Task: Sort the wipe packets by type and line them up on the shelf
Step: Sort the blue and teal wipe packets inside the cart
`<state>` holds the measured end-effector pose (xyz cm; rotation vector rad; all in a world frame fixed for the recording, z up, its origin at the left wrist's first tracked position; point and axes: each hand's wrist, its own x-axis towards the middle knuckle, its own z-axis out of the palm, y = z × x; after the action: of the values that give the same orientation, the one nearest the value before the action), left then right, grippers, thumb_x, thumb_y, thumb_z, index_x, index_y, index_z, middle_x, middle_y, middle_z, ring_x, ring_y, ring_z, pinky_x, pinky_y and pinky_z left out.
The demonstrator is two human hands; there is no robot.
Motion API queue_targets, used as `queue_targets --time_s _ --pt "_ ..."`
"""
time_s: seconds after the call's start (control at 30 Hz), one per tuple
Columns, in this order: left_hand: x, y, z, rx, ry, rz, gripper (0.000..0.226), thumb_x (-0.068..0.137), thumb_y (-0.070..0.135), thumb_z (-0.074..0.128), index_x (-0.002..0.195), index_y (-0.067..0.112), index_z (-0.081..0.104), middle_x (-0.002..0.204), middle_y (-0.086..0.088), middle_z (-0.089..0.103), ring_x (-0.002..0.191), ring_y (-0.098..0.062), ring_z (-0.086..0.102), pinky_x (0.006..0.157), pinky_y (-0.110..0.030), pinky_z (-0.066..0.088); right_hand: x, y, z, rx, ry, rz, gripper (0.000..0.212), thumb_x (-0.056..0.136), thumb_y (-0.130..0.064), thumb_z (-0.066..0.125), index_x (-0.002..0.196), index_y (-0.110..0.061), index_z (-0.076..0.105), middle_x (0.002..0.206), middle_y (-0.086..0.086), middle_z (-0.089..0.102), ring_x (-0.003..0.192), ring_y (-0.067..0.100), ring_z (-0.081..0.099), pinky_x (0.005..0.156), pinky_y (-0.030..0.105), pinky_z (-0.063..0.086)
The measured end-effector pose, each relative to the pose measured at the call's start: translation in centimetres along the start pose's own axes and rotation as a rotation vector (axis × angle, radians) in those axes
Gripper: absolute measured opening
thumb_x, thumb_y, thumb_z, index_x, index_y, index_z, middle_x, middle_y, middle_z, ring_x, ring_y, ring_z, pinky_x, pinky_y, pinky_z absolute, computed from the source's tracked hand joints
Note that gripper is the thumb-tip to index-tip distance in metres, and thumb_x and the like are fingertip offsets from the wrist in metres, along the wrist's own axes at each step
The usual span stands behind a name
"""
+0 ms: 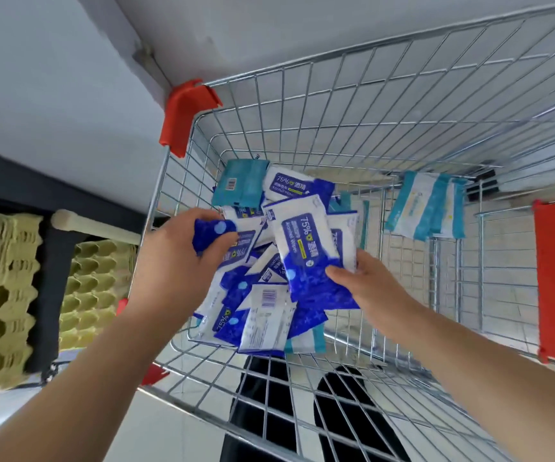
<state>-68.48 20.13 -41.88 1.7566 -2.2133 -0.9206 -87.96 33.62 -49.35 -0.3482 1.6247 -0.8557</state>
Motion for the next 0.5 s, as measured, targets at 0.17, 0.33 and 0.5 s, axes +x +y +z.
queue_targets --time_s 0.17,0.33,0.5 --pt "-1.6 -1.8 0.3 0.08 -0.163 -0.082 0.018 0.081 0.029 0.074 0.09 0.03 0.059 0.073 0.023 0.052 0.069 0.003 0.055 0.052 -0.009 0.036 0.2 2.8 1.7 -0.169 -0.14 0.164 0.031 0.072 -0.017 0.065 0.101 -0.027 0.065 0.101 0.023 0.068 0.079 0.037 0.061 0.075 0.043 0.05" --pt "-1.2 -2.2 0.6 0.019 -0.22 -0.148 0.015 0.084 0.027 0.072 0.09 0.03 0.058 0.076 0.021 0.055 0.068 0.003 0.054 0.054 -0.016 0.043 0.4 3.8 2.9 -0.072 -0.093 0.176 0.023 0.079 -0.021 0.074 0.101 -0.026 0.07 0.097 0.007 0.074 0.097 0.033 0.068 0.091 0.045 0.053" --pt "-1.1 -2.7 0.5 -0.07 -0.271 -0.223 0.016 0.085 0.023 0.07 0.087 0.028 0.055 0.085 0.011 0.064 0.076 -0.007 0.064 0.061 -0.031 0.057 1.0 4.3 3.3 0.086 -0.117 0.204 0.019 0.086 -0.015 0.068 0.104 -0.022 0.068 0.096 0.006 0.074 0.092 0.025 0.069 0.089 0.042 0.053"
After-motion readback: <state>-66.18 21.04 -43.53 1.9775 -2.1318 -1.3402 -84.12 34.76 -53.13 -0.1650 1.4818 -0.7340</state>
